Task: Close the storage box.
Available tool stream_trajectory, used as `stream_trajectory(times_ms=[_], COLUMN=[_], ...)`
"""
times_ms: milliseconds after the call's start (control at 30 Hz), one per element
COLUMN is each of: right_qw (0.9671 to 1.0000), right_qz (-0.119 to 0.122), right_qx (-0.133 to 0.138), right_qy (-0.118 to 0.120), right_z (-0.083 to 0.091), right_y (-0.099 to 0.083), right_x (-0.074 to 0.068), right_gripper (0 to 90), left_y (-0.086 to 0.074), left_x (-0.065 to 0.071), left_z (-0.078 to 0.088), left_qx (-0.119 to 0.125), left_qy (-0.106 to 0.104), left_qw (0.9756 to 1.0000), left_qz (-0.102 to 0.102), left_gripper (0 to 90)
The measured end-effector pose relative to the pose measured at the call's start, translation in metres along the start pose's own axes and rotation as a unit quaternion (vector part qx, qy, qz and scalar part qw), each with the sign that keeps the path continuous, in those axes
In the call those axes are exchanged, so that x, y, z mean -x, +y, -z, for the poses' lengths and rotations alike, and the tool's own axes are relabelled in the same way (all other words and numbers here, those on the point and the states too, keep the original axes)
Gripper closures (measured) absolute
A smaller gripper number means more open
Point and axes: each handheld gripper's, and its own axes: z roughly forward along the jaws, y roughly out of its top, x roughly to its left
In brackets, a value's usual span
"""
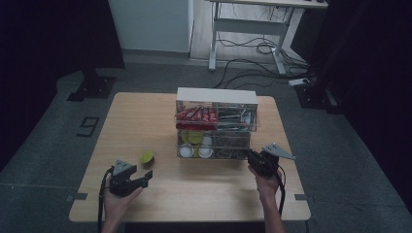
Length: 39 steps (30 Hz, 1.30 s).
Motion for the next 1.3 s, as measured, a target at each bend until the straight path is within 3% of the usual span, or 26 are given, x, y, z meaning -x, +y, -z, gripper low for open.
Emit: stream_trajectory(times_ms=[1300], right_qw=[0.9973], right_qz=[-0.010], right_qx=[-0.072], right_qy=[-0.012], right_z=[-0.003], right_y=[-0.039], right_x=[0.002], right_gripper=[88.9], left_y=[-0.004], left_x=[-0.004], left_z=[-0.004], left_qx=[-0.016], left_qy=[-0.007], left_qw=[0.9998], left_qz=[0.007], left_gripper=[29.7])
